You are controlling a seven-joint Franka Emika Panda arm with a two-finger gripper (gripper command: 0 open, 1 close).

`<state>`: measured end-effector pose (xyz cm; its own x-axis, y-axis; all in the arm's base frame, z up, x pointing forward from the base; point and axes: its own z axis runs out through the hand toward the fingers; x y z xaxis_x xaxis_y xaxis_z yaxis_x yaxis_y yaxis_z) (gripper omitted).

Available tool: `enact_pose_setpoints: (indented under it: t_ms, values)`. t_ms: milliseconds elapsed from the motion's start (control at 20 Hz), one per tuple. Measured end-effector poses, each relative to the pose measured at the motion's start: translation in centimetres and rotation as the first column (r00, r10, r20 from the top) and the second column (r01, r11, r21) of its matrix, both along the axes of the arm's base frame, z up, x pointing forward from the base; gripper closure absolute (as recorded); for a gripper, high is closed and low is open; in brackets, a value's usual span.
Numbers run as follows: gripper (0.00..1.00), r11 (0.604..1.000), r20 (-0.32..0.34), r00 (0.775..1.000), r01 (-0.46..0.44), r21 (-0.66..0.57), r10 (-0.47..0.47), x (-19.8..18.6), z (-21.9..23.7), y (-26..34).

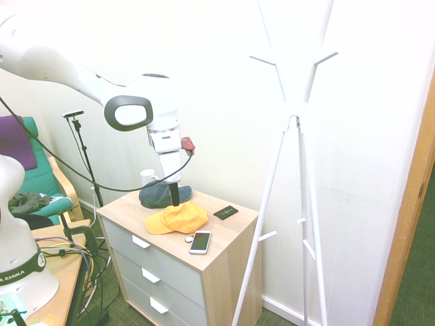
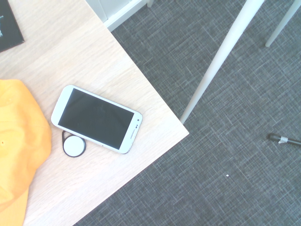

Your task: Hang the cap

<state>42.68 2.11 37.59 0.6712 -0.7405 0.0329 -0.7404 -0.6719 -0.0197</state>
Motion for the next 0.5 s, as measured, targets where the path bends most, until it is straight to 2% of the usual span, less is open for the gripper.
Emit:
enact_pose_setpoints:
  t_ms: [300, 500]
  values:
    - [0.00, 1.000, 0.030, 1.000, 0.007, -0.001, -0.007, 0.7, -0.6, 0.9]
    - [0.00, 1.000, 0.048, 0.999, -0.020, 0.012, 0.019, 2.6, -2.3, 5.2]
